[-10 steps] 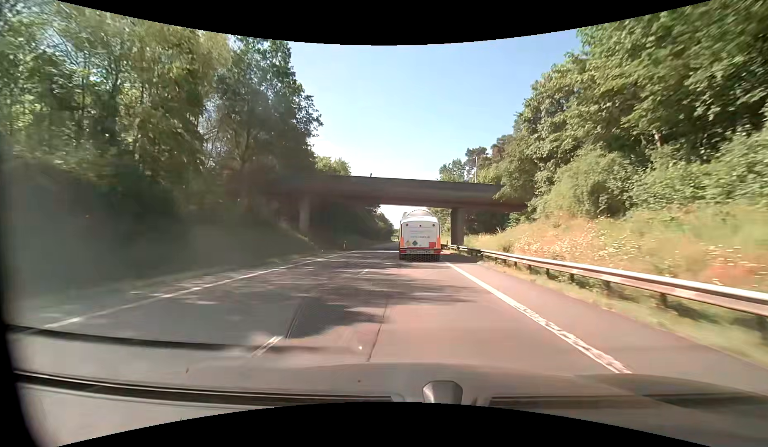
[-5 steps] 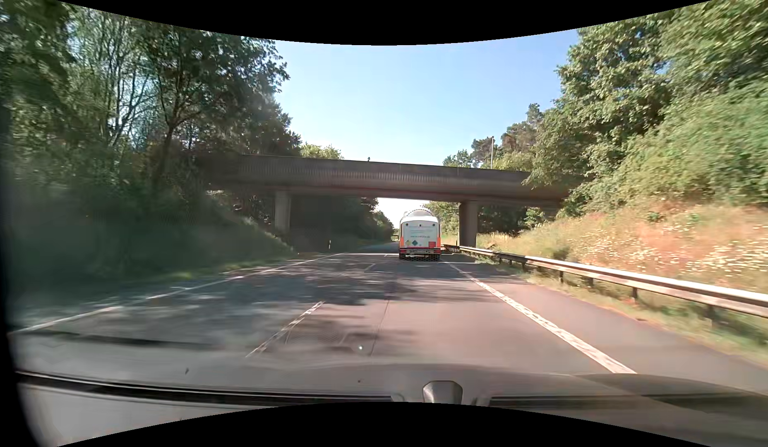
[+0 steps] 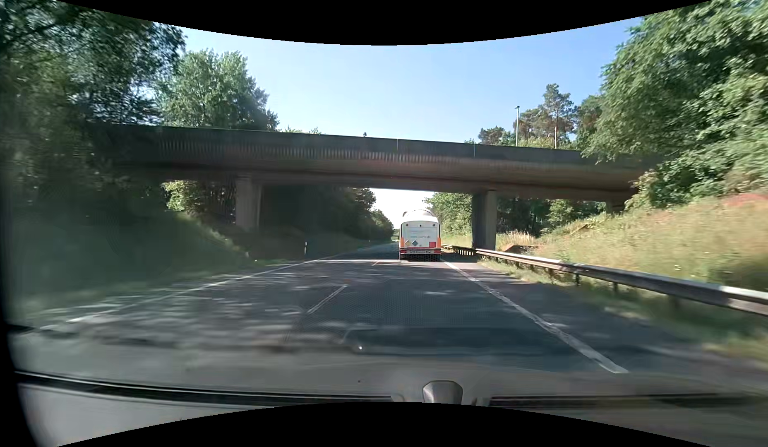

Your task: Follow the waypoints while adhering to traffic rules and regulations

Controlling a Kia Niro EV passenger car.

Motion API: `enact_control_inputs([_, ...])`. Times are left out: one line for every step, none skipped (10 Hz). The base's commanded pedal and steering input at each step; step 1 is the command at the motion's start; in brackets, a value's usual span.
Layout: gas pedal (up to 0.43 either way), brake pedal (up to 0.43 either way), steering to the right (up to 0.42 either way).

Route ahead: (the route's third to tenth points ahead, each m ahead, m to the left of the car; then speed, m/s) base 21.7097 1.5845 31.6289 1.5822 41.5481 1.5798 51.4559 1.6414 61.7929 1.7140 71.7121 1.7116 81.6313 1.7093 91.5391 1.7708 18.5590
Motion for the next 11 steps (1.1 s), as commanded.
enact_control_inputs([0.118,0.006,0.003])
enact_control_inputs([0.118,0.006,0.003])
enact_control_inputs([0.118,0.006,0.003])
enact_control_inputs([0.11,0.006,0.003])
enact_control_inputs([0.098,0.006,0.003])
enact_control_inputs([0.098,0.006,0.003])
enact_control_inputs([0.11,0.006,0.003])
enact_control_inputs([0.11,0.006,0.003])
enact_control_inputs([0.11,0.006,0.003])
enact_control_inputs([0.11,0.006,0.003])
enact_control_inputs([0.11,0.006,0.004])
